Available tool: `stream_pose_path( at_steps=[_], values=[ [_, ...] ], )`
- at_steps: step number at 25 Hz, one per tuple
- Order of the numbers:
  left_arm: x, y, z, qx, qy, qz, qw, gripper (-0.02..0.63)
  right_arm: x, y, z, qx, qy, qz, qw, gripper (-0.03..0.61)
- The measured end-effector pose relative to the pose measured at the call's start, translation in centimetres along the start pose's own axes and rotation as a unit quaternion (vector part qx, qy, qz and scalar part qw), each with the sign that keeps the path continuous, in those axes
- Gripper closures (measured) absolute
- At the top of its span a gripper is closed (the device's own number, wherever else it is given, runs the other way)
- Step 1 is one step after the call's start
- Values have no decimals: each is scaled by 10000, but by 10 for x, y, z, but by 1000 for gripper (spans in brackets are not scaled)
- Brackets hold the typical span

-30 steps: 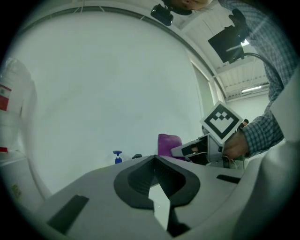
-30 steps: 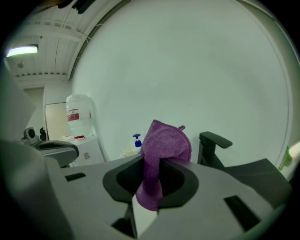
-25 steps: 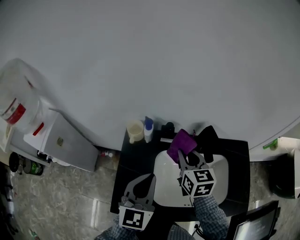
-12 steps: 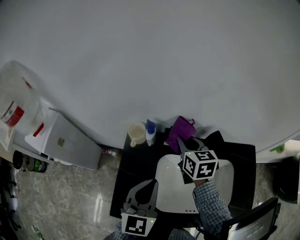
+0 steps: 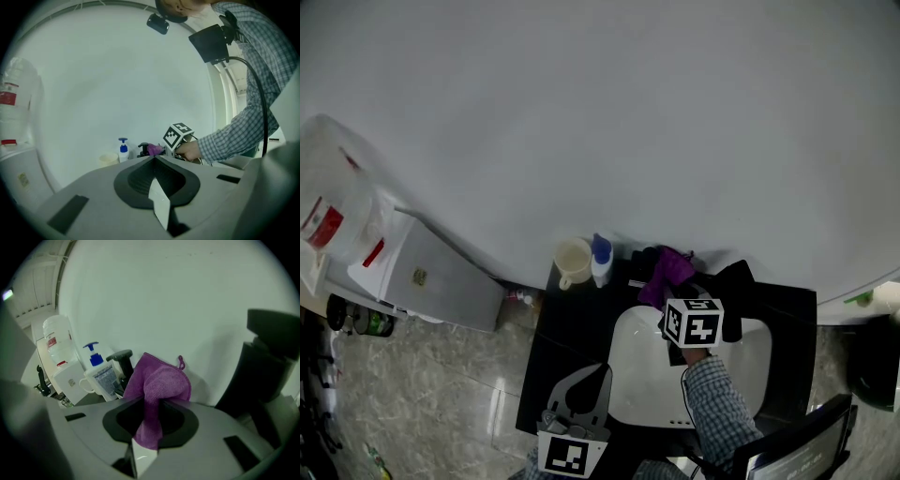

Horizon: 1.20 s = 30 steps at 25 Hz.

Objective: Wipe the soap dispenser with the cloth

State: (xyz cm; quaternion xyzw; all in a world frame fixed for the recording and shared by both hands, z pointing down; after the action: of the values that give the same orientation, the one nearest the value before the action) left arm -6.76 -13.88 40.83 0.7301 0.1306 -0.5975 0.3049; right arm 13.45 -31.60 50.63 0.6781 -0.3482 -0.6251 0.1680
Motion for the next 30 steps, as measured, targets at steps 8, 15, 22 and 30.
stream_pose_path(
  at_steps=[8, 15, 22, 30],
  values=[
    [-7, -5, 9, 166, 36, 57, 9998, 612, -27, 16, -14, -248, 77, 404, 9988, 500],
    [-3, -7, 14, 191, -76, -114, 9997, 612, -18, -25, -4, -132, 23, 108, 9999, 500],
    [1, -5, 14, 137, -33, -243, 9996, 612, 37, -73, 23, -30, -537, -850, 9949, 500],
    [-1, -9, 16, 267, -363, -268, 9986, 612, 70, -58, 43, -87, -1129, -1162, 9867, 500]
  ],
)
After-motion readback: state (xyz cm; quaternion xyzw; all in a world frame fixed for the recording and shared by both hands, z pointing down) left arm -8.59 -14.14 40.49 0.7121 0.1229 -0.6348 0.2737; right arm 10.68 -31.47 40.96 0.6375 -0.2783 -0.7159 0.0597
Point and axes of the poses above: the fingertips, and each gripper's own axes: y forward along the fingers, z to its left, x out of its top, the point moved 8 cm from there along -y, backward along the fingers, and after that the axes turned 3 degrees about z, right-handed, at the moved point
